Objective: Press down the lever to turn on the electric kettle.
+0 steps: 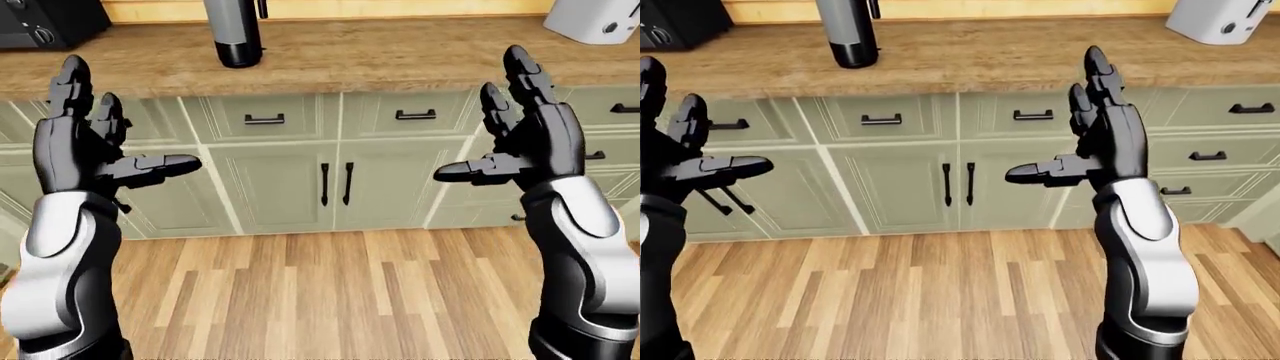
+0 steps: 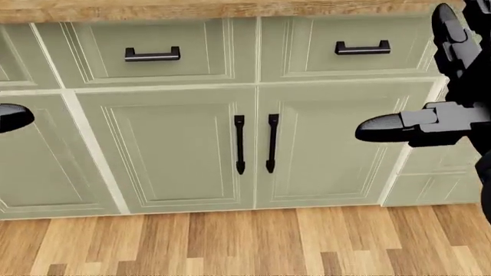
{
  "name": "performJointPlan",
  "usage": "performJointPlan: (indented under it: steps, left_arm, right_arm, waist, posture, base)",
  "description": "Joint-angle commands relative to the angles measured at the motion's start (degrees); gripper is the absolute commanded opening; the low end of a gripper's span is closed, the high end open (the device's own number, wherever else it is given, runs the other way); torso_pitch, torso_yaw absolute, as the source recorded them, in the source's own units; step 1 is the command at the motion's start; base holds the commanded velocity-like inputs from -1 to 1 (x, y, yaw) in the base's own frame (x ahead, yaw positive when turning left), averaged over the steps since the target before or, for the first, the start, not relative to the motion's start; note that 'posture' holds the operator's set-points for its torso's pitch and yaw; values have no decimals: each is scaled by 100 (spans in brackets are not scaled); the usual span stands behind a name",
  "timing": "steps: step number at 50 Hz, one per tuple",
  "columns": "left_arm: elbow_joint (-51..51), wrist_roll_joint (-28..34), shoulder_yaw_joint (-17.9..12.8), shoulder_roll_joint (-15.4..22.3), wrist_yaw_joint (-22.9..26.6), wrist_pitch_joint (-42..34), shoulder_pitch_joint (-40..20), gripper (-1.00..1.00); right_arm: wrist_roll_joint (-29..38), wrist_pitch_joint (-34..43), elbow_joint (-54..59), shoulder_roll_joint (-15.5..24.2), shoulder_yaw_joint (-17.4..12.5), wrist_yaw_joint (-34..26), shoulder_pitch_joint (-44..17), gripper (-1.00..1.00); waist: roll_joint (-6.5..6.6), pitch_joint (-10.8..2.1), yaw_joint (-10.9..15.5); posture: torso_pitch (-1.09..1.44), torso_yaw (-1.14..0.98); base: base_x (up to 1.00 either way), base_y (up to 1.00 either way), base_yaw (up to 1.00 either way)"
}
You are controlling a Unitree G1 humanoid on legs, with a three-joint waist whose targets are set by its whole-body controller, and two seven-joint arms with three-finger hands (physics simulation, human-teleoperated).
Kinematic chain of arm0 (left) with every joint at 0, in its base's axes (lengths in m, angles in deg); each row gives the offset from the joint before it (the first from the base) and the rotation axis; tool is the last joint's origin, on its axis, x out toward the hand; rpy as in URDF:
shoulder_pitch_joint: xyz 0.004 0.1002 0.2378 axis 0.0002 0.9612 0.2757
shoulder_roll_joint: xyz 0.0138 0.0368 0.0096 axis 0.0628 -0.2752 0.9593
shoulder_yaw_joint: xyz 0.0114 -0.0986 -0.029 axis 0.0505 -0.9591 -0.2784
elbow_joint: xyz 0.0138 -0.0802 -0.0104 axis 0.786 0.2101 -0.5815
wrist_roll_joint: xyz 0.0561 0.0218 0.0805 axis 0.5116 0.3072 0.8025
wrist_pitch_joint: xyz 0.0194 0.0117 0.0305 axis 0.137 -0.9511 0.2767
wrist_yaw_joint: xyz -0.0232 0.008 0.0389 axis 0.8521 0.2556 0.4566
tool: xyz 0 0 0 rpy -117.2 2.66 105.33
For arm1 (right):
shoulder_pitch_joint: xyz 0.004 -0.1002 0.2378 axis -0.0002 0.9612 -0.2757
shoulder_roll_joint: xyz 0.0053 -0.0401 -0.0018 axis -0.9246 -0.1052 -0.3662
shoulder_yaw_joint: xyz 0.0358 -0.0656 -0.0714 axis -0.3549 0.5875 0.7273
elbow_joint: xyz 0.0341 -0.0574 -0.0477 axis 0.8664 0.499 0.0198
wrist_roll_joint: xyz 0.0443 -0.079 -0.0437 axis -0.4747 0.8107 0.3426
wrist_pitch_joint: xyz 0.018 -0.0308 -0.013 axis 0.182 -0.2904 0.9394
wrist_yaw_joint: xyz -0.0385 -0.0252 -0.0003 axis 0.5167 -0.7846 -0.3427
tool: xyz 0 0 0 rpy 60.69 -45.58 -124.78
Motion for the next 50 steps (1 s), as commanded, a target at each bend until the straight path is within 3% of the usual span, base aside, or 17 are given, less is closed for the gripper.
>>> performJointPlan:
  steps: [1,3,6,13,19,25,30,32,33,40,42,43,44,45,47,48,50]
  left_arm:
    - [-160,-81,-97,175,-55,173,-205,100]
    - [-78,-156,-169,315,-103,153,-304,100]
    - [-57,-271,-230,465,-169,113,-359,100]
    - [-83,-452,-303,646,-272,45,-402,100]
    - [-17,-651,-408,840,-349,-3,-483,100]
    - [25,-747,-423,925,-413,7,-518,100]
    - [30,-812,-425,937,-460,13,-499,100]
    - [38,-833,-429,957,-471,8,-511,100]
    - [58,-838,-432,964,-470,19,-512,100]
    - [81,-875,-432,982,-491,25,-509,100]
    - [78,-893,-437,990,-503,14,-515,100]
    - [78,-894,-437,991,-506,19,-509,100]
    - [88,-892,-435,996,-504,29,-508,100]
    - [94,-897,-439,1001,-506,29,-509,100]
    - [110,-905,-444,1008,-513,36,-508,100]
    - [111,-915,-445,1006,-521,31,-505,100]
    - [88,-933,-448,1013,-545,2,-510,100]
  right_arm:
    - [-93,-60,-195,136,-61,46,-260,100]
    - [-172,45,-192,227,-78,78,-425,100]
    - [-272,141,-175,328,-93,124,-582,100]
    - [-446,269,-175,492,-137,229,-787,100]
    - [-587,397,-252,600,-135,301,-929,100]
    - [-706,489,-251,688,-170,366,-1046,100]
    - [-762,505,-290,708,-148,399,-1043,100]
    - [-778,513,-291,717,-148,396,-1041,100]
    - [-788,517,-288,720,-157,399,-1048,100]
    - [-842,556,-275,769,-176,413,-1110,100]
    - [-862,563,-275,778,-179,419,-1119,100]
    - [-868,563,-268,783,-181,424,-1123,100]
    - [-883,577,-278,791,-183,429,-1131,100]
    - [-896,584,-279,798,-187,435,-1141,100]
    - [-909,581,-265,809,-181,446,-1155,100]
    - [-931,601,-272,814,-183,456,-1174,100]
    - [-947,606,-265,830,-176,464,-1196,100]
  waist:
    - [7,-135,1]
    - [30,-246,-8]
    - [40,-108,-15]
    - [-7,-53,-26]
    - [339,-3,-23]
    - [209,-82,-1]
    - [-241,-64,50]
    - [-166,-37,-16]
    - [-243,-27,2]
    - [76,15,-37]
    - [269,35,-88]
    - [424,-81,-130]
    - [420,-109,-103]
    - [313,68,-36]
    - [216,-67,-40]
    - [139,87,-47]
    - [-70,24,2]
  posture:
    - [0,0]
    - [0,0]
    - [0,0]
    - [0,0]
    - [0,0]
    - [0,0]
    - [0,0]
    - [0,0]
    - [0,0]
    - [0,0]
    - [0,0]
    - [0,0]
    - [0,0]
    - [0,0]
    - [0,0]
    - [0,0]
    - [0,0]
  base:
    - [0,0,0]
    - [4,0,0]
    - [10,0,0]
    - [13,0,0]
    - [13,0,0]
    - [12,0,0]
    - [12,0,0]
    - [8,0,0]
    - [5,1,0]
    - [6,1,0]
    - [5,2,0]
    - [5,2,0]
    - [5,3,0]
    - [5,2,0]
    - [4,2,0]
    - [3,3,0]
    - [3,3,0]
